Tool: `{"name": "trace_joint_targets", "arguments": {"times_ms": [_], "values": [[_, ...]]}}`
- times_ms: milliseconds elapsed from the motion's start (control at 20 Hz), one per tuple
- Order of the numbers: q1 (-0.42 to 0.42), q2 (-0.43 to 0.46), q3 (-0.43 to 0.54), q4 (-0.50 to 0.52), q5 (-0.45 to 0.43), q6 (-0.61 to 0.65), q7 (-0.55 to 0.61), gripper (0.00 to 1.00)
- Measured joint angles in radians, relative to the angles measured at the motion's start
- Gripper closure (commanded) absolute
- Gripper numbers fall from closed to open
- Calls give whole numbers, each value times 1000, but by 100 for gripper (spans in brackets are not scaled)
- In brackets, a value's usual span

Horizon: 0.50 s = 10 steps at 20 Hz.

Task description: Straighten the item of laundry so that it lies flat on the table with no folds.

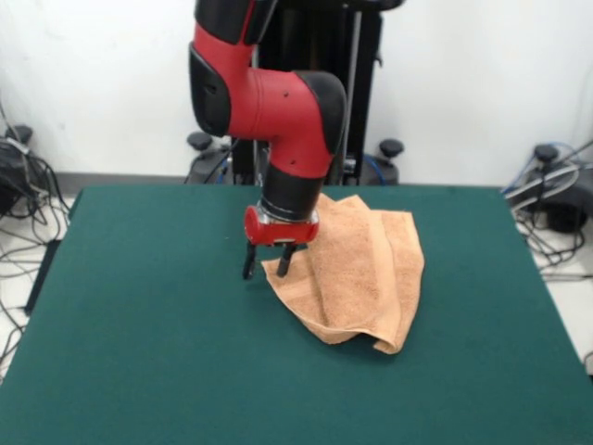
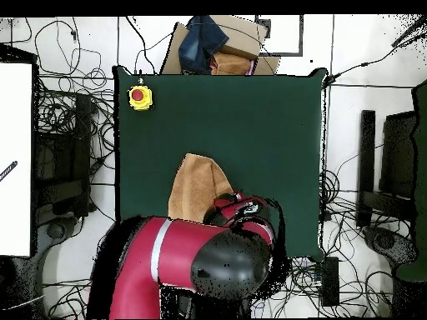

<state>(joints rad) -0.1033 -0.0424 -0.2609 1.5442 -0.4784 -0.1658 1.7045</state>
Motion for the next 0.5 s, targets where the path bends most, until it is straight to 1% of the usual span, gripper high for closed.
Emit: {"name": "trace_joint_targets", "arguments": {"times_ms": [100, 150, 250, 500], "values": [[-8, -2, 10, 5, 0, -1, 0, 0], [-12, -2, 15, 7, 0, -1, 0, 100], [-14, -2, 31, 14, 0, -2, 0, 100], [-19, -4, 34, 16, 0, -3, 0, 100]]}}
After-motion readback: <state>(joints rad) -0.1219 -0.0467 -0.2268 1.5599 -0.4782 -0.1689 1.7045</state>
